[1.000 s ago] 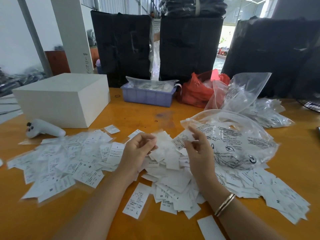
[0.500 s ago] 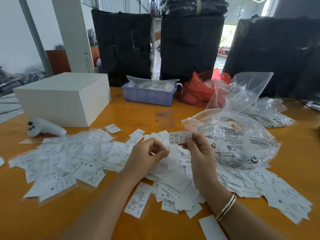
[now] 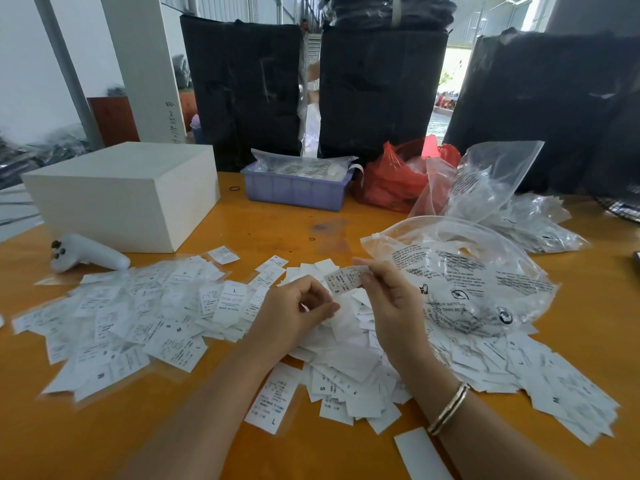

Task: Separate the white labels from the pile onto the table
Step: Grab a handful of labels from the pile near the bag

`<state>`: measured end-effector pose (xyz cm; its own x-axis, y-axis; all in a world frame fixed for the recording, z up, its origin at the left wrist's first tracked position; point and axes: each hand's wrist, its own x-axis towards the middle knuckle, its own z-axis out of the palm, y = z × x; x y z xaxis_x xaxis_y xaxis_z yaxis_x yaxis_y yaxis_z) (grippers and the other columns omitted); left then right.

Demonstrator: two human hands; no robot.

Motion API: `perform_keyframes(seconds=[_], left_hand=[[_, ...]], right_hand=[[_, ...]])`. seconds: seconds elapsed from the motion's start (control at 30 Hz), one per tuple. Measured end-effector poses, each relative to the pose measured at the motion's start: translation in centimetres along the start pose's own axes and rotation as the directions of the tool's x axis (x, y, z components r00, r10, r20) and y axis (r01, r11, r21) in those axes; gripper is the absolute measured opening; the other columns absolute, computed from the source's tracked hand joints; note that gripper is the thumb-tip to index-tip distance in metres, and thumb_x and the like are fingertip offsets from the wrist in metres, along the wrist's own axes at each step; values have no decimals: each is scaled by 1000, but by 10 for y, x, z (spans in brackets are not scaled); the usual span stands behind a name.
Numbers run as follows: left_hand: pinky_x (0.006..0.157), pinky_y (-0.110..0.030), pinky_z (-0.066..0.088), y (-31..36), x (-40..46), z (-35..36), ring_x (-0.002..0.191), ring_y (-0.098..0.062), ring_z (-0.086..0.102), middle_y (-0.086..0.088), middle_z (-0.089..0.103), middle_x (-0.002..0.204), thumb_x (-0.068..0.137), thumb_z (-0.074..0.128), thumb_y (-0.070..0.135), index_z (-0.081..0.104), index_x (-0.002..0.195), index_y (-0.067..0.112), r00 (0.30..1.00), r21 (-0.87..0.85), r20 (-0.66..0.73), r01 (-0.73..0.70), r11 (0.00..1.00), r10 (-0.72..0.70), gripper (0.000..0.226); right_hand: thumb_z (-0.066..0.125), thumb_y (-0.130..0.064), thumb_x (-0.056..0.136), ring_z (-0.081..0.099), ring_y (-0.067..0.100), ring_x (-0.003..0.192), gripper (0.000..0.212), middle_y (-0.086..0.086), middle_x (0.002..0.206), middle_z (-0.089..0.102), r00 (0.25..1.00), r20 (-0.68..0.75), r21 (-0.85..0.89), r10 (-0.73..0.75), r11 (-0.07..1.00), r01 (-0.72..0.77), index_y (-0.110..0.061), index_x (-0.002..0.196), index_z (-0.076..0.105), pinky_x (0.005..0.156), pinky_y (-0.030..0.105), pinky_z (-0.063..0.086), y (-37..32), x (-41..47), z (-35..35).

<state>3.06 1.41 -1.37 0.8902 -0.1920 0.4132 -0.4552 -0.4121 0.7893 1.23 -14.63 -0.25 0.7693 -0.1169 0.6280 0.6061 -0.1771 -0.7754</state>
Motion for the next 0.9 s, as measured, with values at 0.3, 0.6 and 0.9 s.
perform_keyframes(seconds=[0.3, 0.6, 0.9], left_hand=[[60, -9, 47, 2, -2, -1, 66, 1, 64, 15, 70, 72, 78, 76, 25, 60, 75, 30, 1000, -12, 7, -9, 1000, 9, 17], [64, -23, 54, 3, -1, -2, 67, -2, 64, 16, 70, 73, 84, 70, 25, 62, 80, 35, 1000, -41, 23, -11, 999, 12, 14], [62, -13, 49, 2, 1, -6, 74, 0, 61, 20, 67, 81, 87, 65, 33, 66, 81, 37, 1000, -127, -14, 26, 992, -28, 7]], right_hand=[[53, -2, 92, 60, 7, 81, 35, -16, 84, 63, 999, 12, -62, -42, 997, 43, -34, 101, 62, 72, 23, 47, 3, 2, -6], [51, -2, 88, 57, 8, 76, 28, -3, 85, 64, 985, 84, -174, -154, 971, 167, -23, 101, 65, 65, 20, 47, 7, 4, -11], [52, 6, 90, 58, 1, 79, 34, -16, 86, 61, 990, 67, -202, -123, 970, 134, -23, 104, 63, 67, 11, 43, 7, 5, -14]])
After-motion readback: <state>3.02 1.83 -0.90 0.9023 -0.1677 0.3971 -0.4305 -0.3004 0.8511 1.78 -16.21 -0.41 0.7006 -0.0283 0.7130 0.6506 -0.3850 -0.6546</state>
